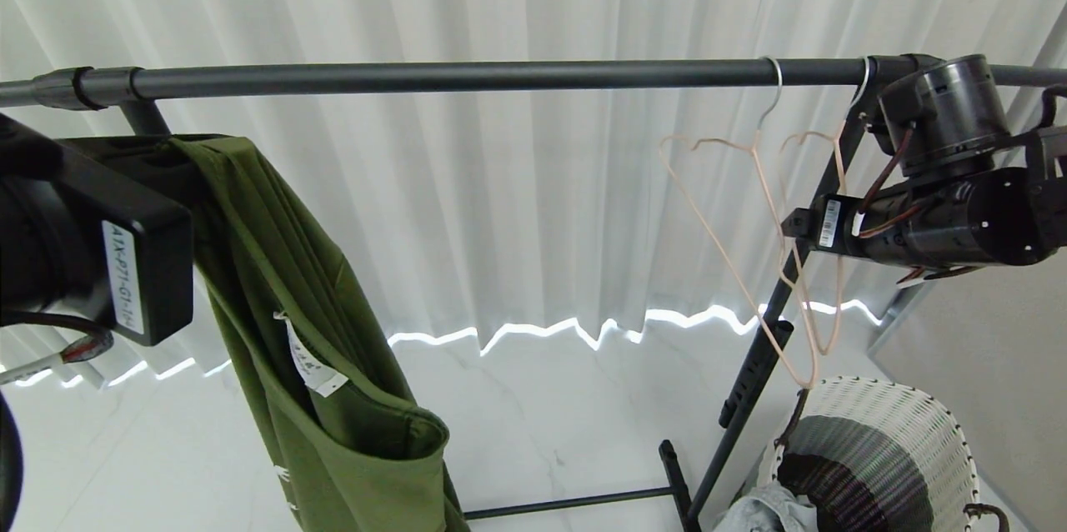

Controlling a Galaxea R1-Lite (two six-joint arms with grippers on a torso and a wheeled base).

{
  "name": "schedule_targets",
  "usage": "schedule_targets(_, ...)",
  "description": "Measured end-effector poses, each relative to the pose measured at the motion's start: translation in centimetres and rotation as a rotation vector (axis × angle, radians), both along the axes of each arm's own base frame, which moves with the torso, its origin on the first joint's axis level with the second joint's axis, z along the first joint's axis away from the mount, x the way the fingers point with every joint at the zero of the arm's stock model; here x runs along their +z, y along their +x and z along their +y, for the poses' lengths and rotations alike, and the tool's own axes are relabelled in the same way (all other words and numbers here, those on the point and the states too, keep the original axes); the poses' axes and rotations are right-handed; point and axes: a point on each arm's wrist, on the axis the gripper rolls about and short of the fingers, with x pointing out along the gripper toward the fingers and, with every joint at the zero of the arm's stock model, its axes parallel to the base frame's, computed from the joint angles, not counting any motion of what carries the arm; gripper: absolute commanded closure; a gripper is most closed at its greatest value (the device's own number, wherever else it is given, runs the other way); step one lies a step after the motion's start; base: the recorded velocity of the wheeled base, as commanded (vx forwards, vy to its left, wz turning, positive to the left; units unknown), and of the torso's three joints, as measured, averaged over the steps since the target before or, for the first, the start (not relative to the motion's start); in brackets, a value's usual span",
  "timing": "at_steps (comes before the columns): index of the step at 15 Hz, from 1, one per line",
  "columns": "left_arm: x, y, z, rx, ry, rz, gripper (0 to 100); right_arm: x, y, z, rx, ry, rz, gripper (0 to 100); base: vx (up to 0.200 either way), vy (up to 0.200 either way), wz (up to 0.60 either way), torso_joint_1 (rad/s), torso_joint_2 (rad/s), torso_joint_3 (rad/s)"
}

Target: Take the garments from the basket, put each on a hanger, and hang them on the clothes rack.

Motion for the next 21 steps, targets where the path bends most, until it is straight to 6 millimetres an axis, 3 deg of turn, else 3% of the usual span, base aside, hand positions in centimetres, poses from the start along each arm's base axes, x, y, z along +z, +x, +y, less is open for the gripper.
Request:
schedule_targets(1,0.0,0.0,0.0,0.0,0.001,0.0,100,-0.1,0.0,0.1,0.001,-0.001,0.002,0,0.0,0.0,0.0,0.0,0.0,0.0)
schedule_targets(2,0.0,0.0,0.0,0.0,0.0,0.0,100,-0.1,0.0,0.1,0.004,-0.003,0.005,100,0.0,0.0,0.0,0.0,0.0,0.0)
schedule_targets(14,0.1,-0.1,0.2,-0.001,0.001,-0.004,100,0.7,-2.2,0.7,-0.034,-0.092,-0.009,100,0.0,0.0,0.0,0.0,0.0,0.0)
schedule_targets(21,0.1,-0.1,0.3,0.004,-0.001,-0.006,100,3.7,-5.8,-0.6,0.027,-0.009,-0.093,100,0.0,0.0,0.0,0.0,0.0,0.0)
